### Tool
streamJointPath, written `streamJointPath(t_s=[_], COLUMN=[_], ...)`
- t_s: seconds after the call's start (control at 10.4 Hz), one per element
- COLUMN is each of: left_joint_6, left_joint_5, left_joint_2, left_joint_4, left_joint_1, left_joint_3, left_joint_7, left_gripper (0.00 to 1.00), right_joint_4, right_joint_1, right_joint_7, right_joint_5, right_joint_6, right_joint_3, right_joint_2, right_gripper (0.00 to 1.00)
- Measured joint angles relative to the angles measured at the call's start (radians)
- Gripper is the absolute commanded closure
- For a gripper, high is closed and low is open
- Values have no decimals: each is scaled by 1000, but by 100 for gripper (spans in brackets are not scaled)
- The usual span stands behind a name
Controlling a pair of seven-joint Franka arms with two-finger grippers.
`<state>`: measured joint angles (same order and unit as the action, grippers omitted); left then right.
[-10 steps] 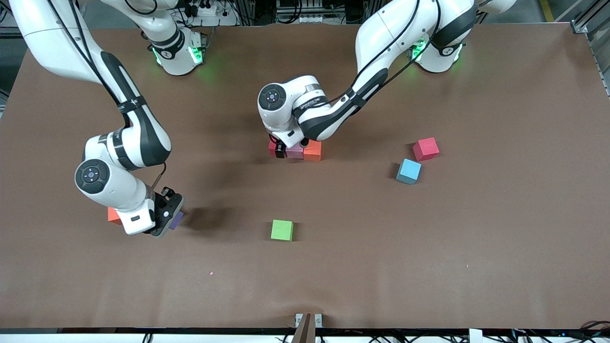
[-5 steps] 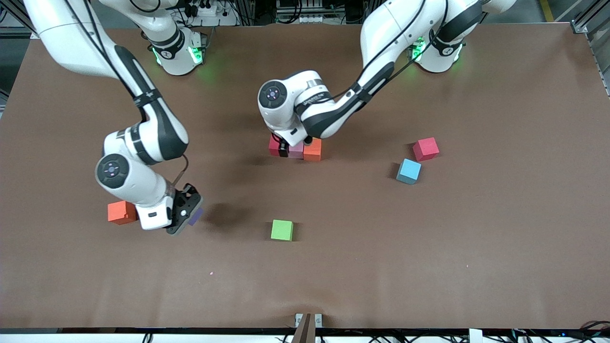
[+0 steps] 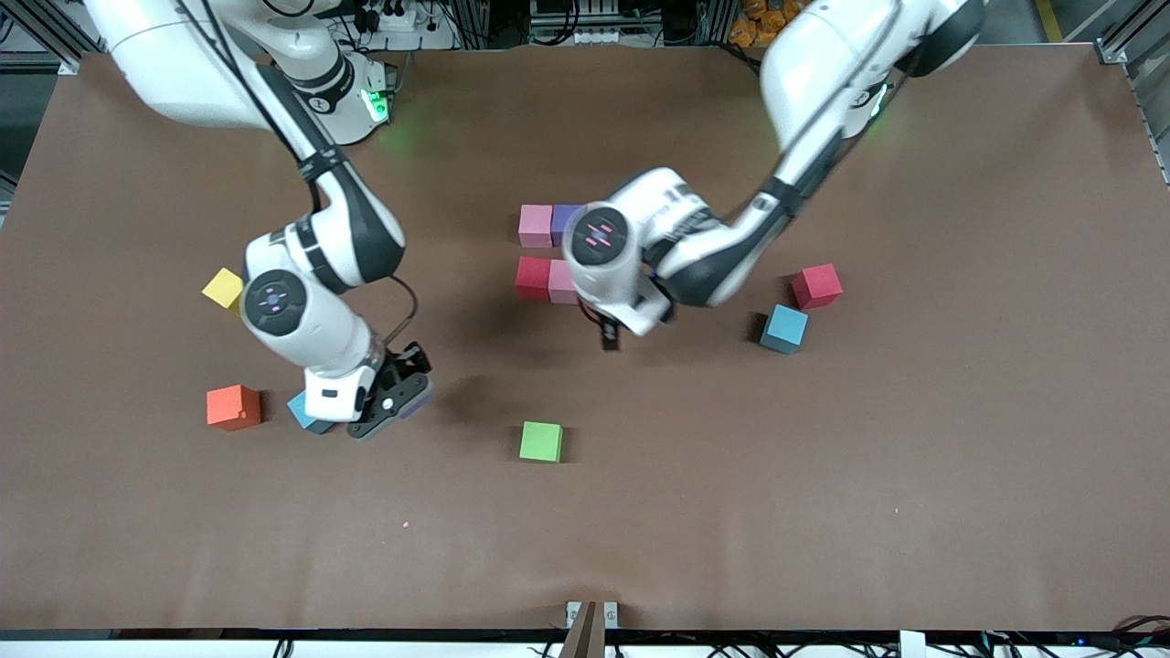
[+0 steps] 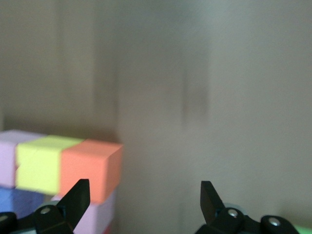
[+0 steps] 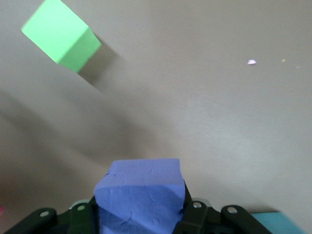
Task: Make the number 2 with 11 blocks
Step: 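Grasp the cyan cube with the left gripper while the right gripper carries purple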
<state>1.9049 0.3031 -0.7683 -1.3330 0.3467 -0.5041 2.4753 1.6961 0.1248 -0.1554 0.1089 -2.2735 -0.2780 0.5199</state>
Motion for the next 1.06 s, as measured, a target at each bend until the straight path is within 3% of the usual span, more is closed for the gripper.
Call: streamJointPath(t_s=[0.29,0.67,1.06], left_joint_6=[-68,-86,-46], left_joint_5=[0,0,0], left_joint_2=[37,55,81], left_joint_4=[-3,-62,-179], left_joint_1=[-139,-281,-398], left_joint_3=[0,0,-2], left_joint_7=[-144,-319,-440], left_gripper=[0,0,0], right_joint_4=[1,4,24], right_joint_1=[78,144,204], right_joint_7=[254,438,564], right_joint_5=[-1,-2,-1], right_joint_6=[1,-2,-47], right_joint_3=[1,2,23], right_joint_2=[0,2,28], right_gripper=[77,77,77])
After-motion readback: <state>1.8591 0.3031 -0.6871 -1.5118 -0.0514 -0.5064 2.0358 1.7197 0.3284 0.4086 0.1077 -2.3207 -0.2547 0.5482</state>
